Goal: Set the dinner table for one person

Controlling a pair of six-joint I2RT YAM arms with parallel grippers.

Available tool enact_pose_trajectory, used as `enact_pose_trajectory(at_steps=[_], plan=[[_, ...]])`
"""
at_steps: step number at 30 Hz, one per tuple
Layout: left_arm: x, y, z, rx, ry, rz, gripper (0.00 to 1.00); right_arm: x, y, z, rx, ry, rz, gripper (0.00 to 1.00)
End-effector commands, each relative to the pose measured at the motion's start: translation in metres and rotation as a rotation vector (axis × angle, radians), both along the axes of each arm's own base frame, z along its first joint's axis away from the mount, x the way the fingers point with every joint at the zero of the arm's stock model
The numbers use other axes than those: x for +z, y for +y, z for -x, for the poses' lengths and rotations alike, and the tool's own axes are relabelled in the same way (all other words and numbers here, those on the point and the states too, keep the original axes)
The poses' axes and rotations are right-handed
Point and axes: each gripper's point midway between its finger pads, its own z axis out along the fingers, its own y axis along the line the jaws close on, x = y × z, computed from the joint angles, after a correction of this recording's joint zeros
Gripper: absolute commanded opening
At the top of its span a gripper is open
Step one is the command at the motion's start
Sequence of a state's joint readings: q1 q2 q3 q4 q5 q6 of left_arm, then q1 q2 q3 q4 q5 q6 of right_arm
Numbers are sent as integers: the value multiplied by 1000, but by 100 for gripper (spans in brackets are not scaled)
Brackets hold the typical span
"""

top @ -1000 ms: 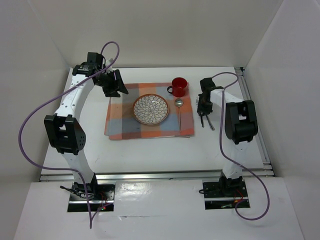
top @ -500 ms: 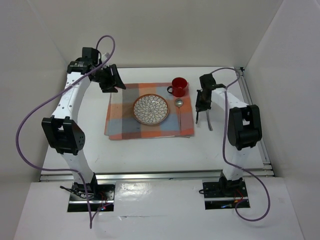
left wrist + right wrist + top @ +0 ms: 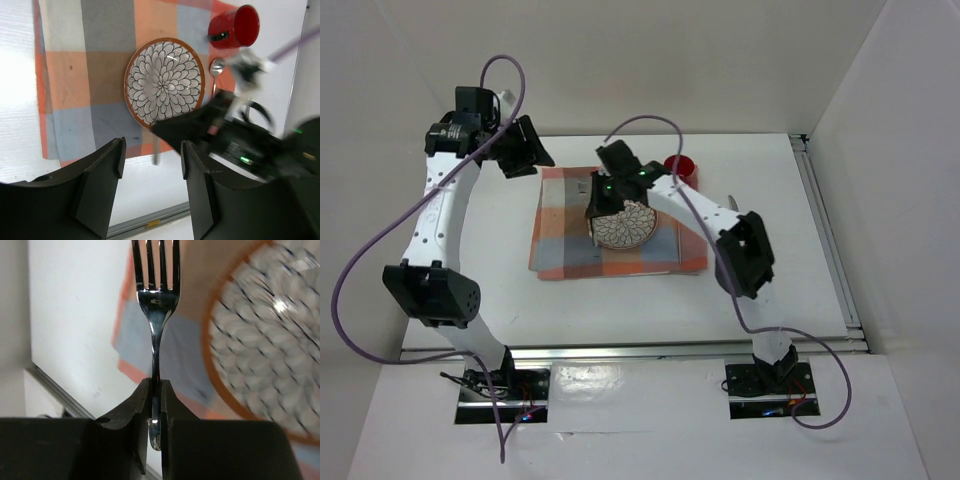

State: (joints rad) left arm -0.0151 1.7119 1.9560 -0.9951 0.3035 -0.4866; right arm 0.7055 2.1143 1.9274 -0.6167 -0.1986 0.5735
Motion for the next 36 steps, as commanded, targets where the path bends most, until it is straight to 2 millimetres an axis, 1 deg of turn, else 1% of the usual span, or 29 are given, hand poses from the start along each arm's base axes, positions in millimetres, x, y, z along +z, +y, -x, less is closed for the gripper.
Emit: enact_pose_trajectory(at_steps=[1, 2, 3, 4, 5, 6, 7, 9, 11, 12, 15, 16, 18, 19, 20, 21, 22, 23, 24, 26, 28, 29, 30, 31, 32, 33, 34, 35, 36], plan=[[33, 9, 9, 65, -95, 8, 64, 19, 54, -20, 11, -35, -115, 0], [32, 12, 14, 83, -86, 17, 64, 16, 64, -22, 11, -31, -126, 0], [32, 14, 17, 92, -86, 8, 64, -7, 75, -23, 14, -5, -111, 0], [33, 16, 18, 106, -93, 8, 64, 0, 82, -31, 16, -31, -136, 0], [29, 15, 21, 113, -87, 15, 64, -7, 86, -33, 0, -35, -126, 0], [34, 19, 26, 122, -106, 15, 64, -25, 88, -41, -33, -33, -107, 0], [33, 19, 30, 122, -104, 15, 64, -28, 95, -40, -24, -41, -115, 0], [24, 18, 32, 129, -84, 22, 64, -47, 99, -46, -48, -24, -113, 0], [20, 18, 36, 129, -74, 22, 64, -55, 103, -49, -48, -30, -120, 0], [25, 17, 39, 121, -84, 29, 64, -68, 102, -51, -63, -16, -105, 0], [19, 17, 44, 114, -70, 21, 64, -83, 106, -58, -71, -31, -108, 0], [22, 17, 46, 107, -82, 14, 64, -83, 106, -58, -71, -31, -108, 0], [21, 17, 48, 101, -76, 8, 64, -89, 104, -63, -88, -22, -110, 14], [21, 17, 48, 101, -76, 8, 64, -86, 106, -64, -79, -27, -126, 24], [19, 17, 50, 101, -65, 7, 64, -81, 107, -65, -79, -38, -137, 39], [23, 18, 49, 95, -80, 1, 64, -85, 107, -61, -76, -18, -137, 43], [23, 18, 49, 95, -80, 1, 64, -64, 109, -63, -74, -45, -166, 45], [23, 18, 49, 95, -80, 1, 64, -60, 108, -62, -74, -47, -168, 46], [28, 18, 48, 95, -92, 2, 64, -46, 109, -64, -73, -67, -189, 46], [28, 16, 49, 87, -92, 9, 64, -9, 108, -63, -62, -120, -229, 47], [32, 16, 48, 87, -103, 9, 64, 14, 106, -61, -53, -149, -245, 47], [37, 16, 48, 87, -115, 10, 64, 37, 97, -64, -62, -188, -258, 47], [41, 16, 47, 87, -127, 10, 64, 44, 88, -67, -62, -203, -247, 47], [41, 16, 47, 87, -127, 10, 64, 72, 79, -65, -76, -247, -253, 47], [47, 16, 47, 87, -141, 10, 64, 80, 66, -69, -94, -267, -236, 47], [50, 16, 49, 87, -150, 11, 64, 91, 38, -71, -112, -311, -186, 47], [50, 16, 49, 87, -150, 11, 64, 68, 34, -67, -110, -269, -146, 47], [50, 16, 49, 87, -150, 11, 64, 89, 7, -69, -128, -339, -101, 47], [50, 16, 49, 87, -150, 11, 64, 77, -30, -78, -240, -357, 26, 48]])
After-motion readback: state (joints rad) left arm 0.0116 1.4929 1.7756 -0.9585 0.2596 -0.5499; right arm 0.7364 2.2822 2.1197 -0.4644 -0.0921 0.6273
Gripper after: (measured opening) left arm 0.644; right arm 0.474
